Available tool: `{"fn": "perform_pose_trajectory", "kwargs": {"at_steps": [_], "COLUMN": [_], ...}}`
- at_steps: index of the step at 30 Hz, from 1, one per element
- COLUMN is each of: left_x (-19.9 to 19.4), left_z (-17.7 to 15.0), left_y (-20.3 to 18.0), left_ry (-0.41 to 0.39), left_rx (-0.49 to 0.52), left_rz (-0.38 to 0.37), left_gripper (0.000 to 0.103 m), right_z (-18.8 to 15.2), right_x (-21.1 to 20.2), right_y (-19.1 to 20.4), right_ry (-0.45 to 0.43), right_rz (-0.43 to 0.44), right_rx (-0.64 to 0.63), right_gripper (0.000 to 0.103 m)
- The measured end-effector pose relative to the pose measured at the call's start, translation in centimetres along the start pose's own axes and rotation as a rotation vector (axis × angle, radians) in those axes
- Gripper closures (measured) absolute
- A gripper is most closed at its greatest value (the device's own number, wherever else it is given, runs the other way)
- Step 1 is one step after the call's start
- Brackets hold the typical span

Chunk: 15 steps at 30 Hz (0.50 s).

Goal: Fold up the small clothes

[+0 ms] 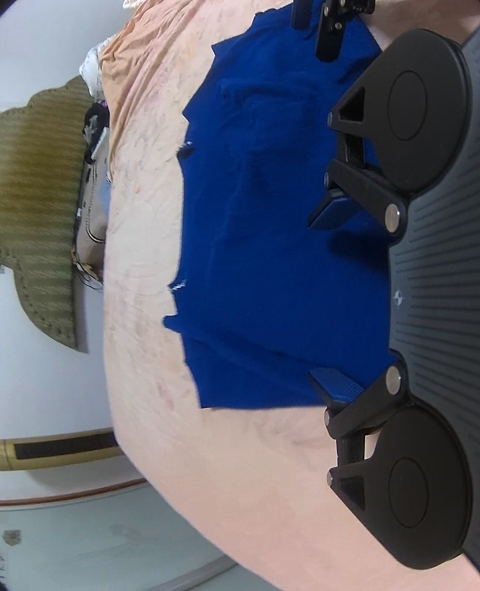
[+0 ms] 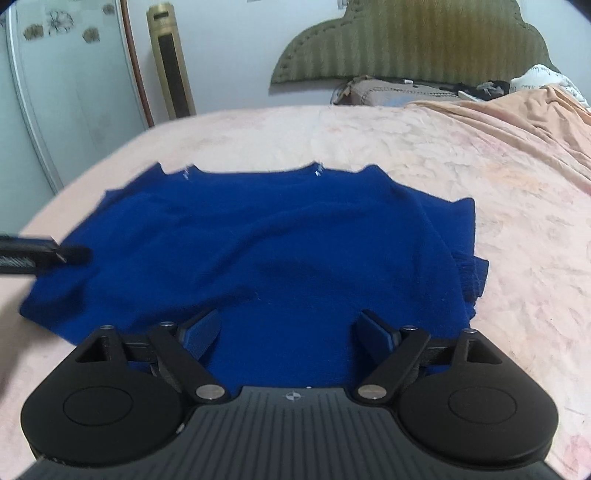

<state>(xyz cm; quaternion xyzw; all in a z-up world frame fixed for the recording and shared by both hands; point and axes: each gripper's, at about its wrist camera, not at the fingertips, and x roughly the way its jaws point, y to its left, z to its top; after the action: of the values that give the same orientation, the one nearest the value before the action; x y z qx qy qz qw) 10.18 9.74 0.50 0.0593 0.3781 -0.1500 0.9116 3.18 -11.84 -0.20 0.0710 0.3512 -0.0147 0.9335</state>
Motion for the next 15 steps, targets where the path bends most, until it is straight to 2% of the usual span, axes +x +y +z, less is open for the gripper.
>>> {"fn": "perform_pose_trajectory", "kwargs": {"at_steps": [7,15], "left_x": [-0.3,-0.7], "left_z": [-0.6,-0.7], "left_y": [-1.0,-1.0], "left_ry": [-0.013,-0.013], "left_rx": [0.010,0.012], "left_rz": [0.049,0.050], "left_gripper": [0.021,0.021], "right_z": [-0.8,-1.2], "right_x": [-0.1,-0.6], "right_y": [0.8,1.3], "right_ry": [0.014,0.010], "right_rz": [-0.026,-0.036], "right_rx": [-0.014,-0.027], "right_gripper": [0.010,0.010]}}
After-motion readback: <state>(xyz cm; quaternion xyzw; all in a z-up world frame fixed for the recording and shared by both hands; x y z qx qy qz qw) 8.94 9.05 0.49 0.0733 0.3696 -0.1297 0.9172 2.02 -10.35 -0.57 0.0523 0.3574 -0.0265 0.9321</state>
